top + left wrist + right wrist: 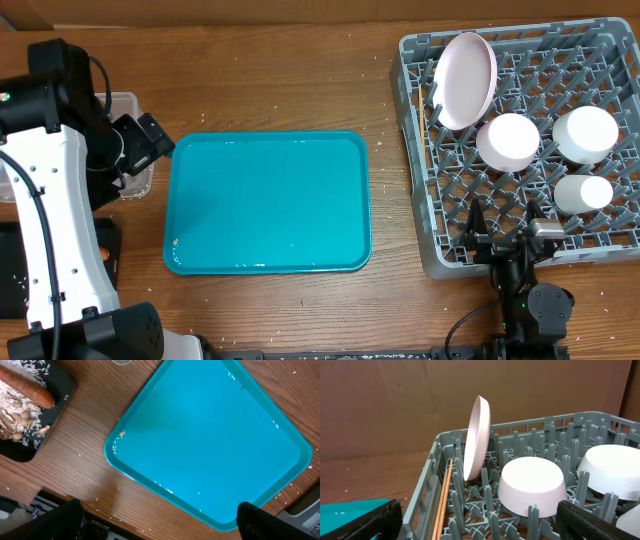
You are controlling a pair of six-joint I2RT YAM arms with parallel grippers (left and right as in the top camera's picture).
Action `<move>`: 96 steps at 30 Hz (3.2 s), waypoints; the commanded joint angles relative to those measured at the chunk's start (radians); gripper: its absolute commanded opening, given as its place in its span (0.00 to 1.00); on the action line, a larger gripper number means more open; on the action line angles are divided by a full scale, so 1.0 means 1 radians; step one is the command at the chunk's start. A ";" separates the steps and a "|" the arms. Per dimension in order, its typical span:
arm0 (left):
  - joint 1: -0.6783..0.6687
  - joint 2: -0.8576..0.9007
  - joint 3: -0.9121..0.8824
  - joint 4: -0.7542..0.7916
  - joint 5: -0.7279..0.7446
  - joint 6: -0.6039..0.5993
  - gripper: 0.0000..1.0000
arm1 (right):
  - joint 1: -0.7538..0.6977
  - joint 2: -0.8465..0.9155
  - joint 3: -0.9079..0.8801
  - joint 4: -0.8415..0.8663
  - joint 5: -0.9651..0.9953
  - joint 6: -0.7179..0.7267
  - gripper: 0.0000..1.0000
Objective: Sort waste into correct bins and load items into the dishwasher
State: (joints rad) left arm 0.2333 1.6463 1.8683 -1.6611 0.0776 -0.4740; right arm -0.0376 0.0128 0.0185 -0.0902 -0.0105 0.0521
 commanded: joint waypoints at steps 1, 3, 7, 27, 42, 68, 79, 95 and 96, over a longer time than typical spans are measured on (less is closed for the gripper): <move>-0.068 -0.084 -0.092 0.098 -0.018 0.001 1.00 | -0.003 -0.010 -0.010 0.006 0.010 -0.004 1.00; -0.115 -0.167 -0.223 0.250 -0.024 0.031 1.00 | -0.003 -0.010 -0.010 0.006 0.010 -0.004 1.00; -0.171 -0.362 -0.568 0.566 0.004 0.093 1.00 | -0.003 -0.010 -0.010 0.006 0.010 -0.004 1.00; -0.174 -1.140 -1.757 1.546 0.153 0.255 1.00 | -0.003 -0.010 -0.010 0.006 0.010 -0.004 1.00; -0.174 -1.410 -1.864 1.606 0.132 0.242 1.00 | -0.003 -0.010 -0.010 0.006 0.009 -0.004 1.00; -0.134 -1.643 -1.864 1.595 0.069 0.556 1.00 | -0.003 -0.010 -0.010 0.006 0.009 -0.004 1.00; -0.126 -1.643 -1.864 1.598 0.073 0.556 1.00 | -0.003 -0.010 -0.010 0.006 0.010 -0.004 1.00; -0.126 -1.642 -1.864 1.598 0.073 0.556 1.00 | -0.003 -0.010 -0.010 0.006 0.010 -0.004 1.00; -0.126 -1.642 -1.864 1.598 0.073 0.557 1.00 | -0.003 -0.010 -0.010 0.006 0.010 -0.004 1.00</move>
State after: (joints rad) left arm 0.1009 0.0166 0.0097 -0.0624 0.1600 0.0601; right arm -0.0380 0.0109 0.0185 -0.0898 -0.0105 0.0517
